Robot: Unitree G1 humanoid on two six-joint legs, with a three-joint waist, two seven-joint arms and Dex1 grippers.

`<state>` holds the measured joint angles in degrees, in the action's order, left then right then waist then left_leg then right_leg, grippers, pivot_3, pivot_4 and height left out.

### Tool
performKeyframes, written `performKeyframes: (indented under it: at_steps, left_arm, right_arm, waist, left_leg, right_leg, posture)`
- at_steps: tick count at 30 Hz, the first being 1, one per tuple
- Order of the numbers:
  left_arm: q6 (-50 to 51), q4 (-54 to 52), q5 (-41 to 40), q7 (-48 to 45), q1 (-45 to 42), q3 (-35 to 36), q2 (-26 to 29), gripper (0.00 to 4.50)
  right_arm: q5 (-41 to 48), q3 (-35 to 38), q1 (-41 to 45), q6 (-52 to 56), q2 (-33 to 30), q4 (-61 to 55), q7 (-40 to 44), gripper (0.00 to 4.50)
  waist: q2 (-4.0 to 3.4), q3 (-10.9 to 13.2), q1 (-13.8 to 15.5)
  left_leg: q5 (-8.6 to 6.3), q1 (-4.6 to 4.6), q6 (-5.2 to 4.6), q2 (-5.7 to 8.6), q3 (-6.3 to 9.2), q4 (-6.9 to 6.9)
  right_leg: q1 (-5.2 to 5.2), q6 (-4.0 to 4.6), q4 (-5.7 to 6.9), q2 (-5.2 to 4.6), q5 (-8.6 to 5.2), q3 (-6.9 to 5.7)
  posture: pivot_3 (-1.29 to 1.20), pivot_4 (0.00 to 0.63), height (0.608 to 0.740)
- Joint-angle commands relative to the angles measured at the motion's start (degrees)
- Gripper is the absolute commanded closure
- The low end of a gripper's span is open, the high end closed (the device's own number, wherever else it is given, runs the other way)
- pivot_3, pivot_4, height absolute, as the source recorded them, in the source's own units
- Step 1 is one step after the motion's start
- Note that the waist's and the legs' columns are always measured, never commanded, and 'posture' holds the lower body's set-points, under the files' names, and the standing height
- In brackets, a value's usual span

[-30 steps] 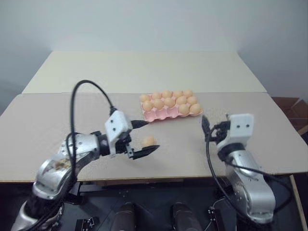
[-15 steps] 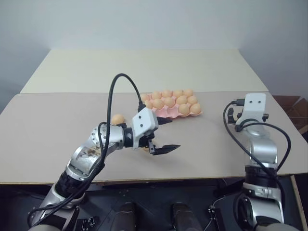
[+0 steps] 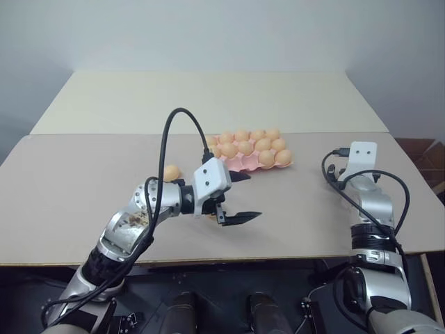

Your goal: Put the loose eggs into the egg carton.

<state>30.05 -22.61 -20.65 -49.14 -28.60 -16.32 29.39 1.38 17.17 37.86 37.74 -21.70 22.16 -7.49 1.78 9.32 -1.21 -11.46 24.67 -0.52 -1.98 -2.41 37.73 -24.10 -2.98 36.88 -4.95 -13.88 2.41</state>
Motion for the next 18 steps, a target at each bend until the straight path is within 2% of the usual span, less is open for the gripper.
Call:
performKeyframes:
  at_steps: [1, 12, 18]
  left_arm:
    - [-0.9, -1.8, -0.3, -0.4, 0.2, 1.6, 0.5, 0.00]
    - [-0.4, -2.5, -0.3, -0.4, 4.8, 6.6, 5.3, 0.00]
    - [-0.1, -2.9, -0.3, 0.0, 5.8, 7.7, 5.9, 0.00]
  right_arm:
    - [0.6, 1.8, 0.7, -1.2, -0.9, -1.4, -0.9, 0.37]
    - [1.6, 1.4, -2.4, 0.9, -0.7, -7.2, 0.8, 0.37]
    - [1.2, 1.1, -2.9, -0.1, -0.3, -6.6, 0.9, 0.37]
  waist:
    - [0.00, 0.0, 0.0]
    - [-0.01, 0.0, -0.1]
    - [-0.01, 0.0, -0.1]
  left_leg:
    - [0.00, 0.00, 0.00, 0.00, 0.00, 0.00]
    - [0.00, 0.00, 0.00, -0.01, 0.01, 0.00]
    - [0.00, -0.01, 0.00, -0.01, 0.01, 0.00]
  right_leg:
    - [0.00, 0.00, 0.00, 0.00, 0.00, 0.00]
    - [0.00, 0.00, 0.01, 0.00, 0.00, 0.00]
    - [0.01, -0.01, 0.02, 0.00, 0.01, -0.01]
  posture:
    - [0.00, 0.150, 0.740]
    - [0.00, 0.150, 0.740]
    - [0.00, 0.150, 0.740]
